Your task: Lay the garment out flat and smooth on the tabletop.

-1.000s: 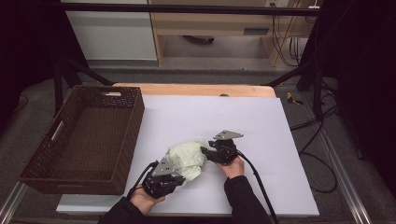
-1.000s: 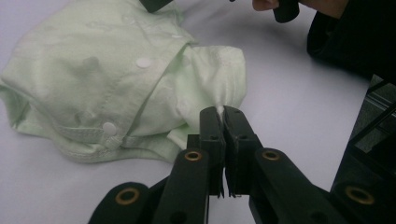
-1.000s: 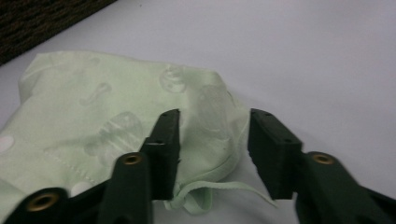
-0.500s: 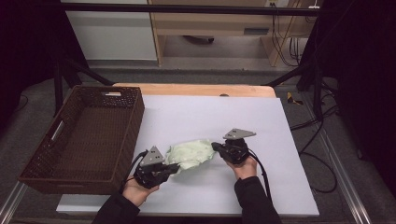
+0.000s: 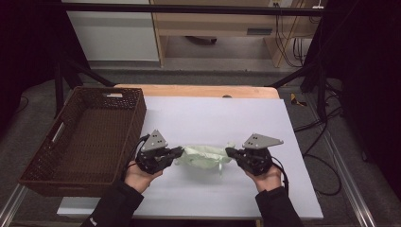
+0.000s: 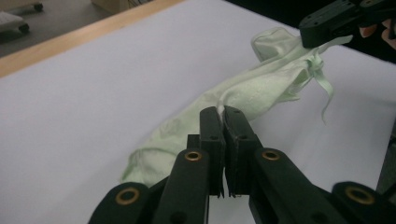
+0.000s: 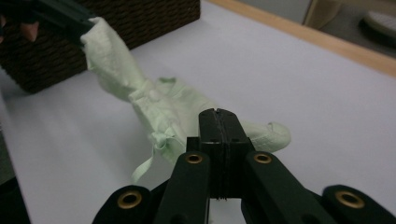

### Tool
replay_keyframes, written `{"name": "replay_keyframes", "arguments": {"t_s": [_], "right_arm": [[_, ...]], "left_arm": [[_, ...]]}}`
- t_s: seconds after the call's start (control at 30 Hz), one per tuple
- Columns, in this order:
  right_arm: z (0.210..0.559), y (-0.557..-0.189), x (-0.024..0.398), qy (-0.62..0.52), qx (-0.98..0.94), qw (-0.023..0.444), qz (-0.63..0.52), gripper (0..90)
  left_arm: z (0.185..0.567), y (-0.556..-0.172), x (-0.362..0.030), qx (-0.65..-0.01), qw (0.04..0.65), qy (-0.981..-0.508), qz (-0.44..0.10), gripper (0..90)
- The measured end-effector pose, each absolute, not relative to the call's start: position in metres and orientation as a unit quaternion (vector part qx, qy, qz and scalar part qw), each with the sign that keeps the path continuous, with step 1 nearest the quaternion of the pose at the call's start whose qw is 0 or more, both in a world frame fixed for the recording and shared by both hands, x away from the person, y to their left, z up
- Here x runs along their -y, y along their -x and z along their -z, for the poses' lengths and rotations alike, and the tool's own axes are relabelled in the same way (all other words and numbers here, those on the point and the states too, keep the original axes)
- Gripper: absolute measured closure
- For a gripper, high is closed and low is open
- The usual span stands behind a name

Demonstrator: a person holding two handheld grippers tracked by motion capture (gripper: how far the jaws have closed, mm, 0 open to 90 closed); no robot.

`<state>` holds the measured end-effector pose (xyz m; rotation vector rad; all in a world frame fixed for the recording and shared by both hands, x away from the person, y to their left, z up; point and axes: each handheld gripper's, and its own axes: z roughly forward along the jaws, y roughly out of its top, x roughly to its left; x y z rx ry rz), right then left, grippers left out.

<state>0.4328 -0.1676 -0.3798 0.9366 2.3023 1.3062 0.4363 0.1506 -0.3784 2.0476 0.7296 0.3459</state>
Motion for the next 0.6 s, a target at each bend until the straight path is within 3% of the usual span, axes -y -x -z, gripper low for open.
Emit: {"name": "replay_keyframes", "arguments": {"t_s": [0.3, 0.47, 0.53, 0.6], "right_arm": [[0.442, -0.417, 0.128, -0.303, -0.851, 0.084, -0.42, 90.0], [0.457, -0.415, 0.116, -0.295, -0.863, 0.066, -0.406, 87.9], [0.46, -0.415, 0.116, -0.299, -0.857, 0.064, -0.414, 78.5], [0.459, -0.416, 0.12, -0.302, -0.85, 0.067, -0.427, 69.7]], "left_arm": [[0.424, -0.413, -0.177, -0.314, 0.407, -0.851, -0.107, 86.0], [0.434, -0.405, -0.185, -0.328, 0.413, -0.844, -0.093, 83.3], [0.434, -0.405, -0.188, -0.338, 0.43, -0.832, -0.094, 74.1], [0.434, -0.405, -0.19, -0.349, 0.441, -0.82, -0.107, 56.9]]}}
